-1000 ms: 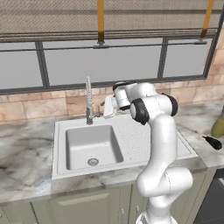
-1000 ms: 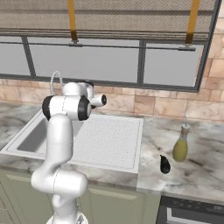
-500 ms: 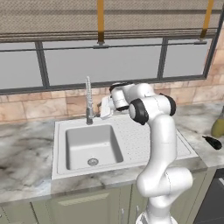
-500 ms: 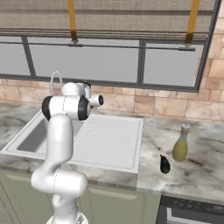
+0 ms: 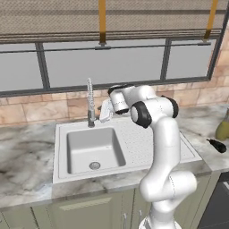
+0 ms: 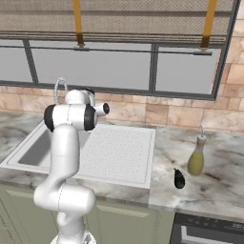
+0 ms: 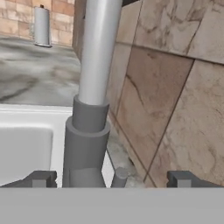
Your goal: Turn on the sink faucet. Then move the eggplant from the counter to the sink. Turn off the sink. Move the vegetable from the sink to the pot next to the stove. Finally move the pot to the front right burner.
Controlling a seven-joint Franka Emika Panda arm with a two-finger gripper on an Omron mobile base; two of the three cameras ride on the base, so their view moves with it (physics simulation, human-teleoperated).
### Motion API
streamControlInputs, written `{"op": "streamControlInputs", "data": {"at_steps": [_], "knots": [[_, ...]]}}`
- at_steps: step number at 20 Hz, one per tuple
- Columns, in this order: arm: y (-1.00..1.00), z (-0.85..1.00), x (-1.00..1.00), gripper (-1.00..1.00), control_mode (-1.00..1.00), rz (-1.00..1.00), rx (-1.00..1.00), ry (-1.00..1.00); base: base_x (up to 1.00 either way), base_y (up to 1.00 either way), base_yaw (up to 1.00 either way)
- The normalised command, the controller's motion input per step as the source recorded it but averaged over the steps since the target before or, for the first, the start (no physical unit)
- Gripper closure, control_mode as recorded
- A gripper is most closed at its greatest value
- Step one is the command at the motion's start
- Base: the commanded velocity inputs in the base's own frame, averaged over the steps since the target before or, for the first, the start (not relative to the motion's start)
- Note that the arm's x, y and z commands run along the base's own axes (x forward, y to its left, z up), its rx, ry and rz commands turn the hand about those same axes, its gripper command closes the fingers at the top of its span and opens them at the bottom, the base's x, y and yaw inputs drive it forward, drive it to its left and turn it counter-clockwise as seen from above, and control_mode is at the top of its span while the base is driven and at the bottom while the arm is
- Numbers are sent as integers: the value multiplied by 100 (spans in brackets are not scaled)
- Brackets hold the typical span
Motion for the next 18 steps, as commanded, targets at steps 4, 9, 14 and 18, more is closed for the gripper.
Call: {"op": "streamControlInputs", "data": {"at_steps": [4,9,14,18], "knots": [[37,-16,6,100,-100,0,0,7,0,0,0],[7,-4,1,100,-100,-2,0,2,0,0,0],[-8,-2,4,100,-100,-17,0,-1,0,0,0],[-17,-17,7,100,-100,-20,1,0,0,0,0]]}}
